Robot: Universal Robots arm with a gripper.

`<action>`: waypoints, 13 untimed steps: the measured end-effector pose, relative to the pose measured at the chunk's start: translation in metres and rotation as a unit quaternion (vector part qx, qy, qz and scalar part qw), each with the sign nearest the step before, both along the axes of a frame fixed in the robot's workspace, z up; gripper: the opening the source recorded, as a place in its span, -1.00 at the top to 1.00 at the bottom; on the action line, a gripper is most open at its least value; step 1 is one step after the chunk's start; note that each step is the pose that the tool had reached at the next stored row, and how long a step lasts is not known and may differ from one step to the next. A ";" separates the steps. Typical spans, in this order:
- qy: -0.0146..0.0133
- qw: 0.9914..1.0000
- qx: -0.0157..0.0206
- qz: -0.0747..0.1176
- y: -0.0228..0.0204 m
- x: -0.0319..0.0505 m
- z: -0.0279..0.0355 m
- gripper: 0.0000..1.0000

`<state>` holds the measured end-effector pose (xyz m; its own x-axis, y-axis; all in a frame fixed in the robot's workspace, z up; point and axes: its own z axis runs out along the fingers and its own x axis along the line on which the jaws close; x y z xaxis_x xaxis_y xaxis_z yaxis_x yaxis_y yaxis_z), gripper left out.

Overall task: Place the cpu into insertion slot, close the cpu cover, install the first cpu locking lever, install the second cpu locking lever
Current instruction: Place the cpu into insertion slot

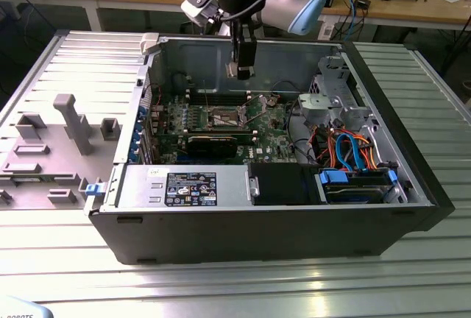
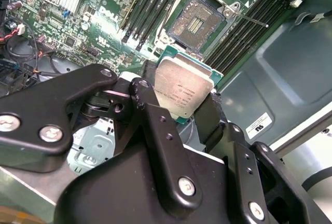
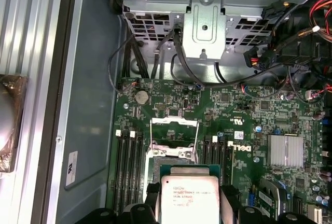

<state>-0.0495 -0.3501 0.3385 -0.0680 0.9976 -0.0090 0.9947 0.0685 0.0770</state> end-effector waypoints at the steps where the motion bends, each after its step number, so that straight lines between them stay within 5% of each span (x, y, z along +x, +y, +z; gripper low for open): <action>1: 0.000 1.000 0.000 0.000 0.0000 0.0000 -0.0002 -0.08; 13: 0.000 0.999 -0.001 -0.038 0.0006 0.0000 -0.0054 -0.08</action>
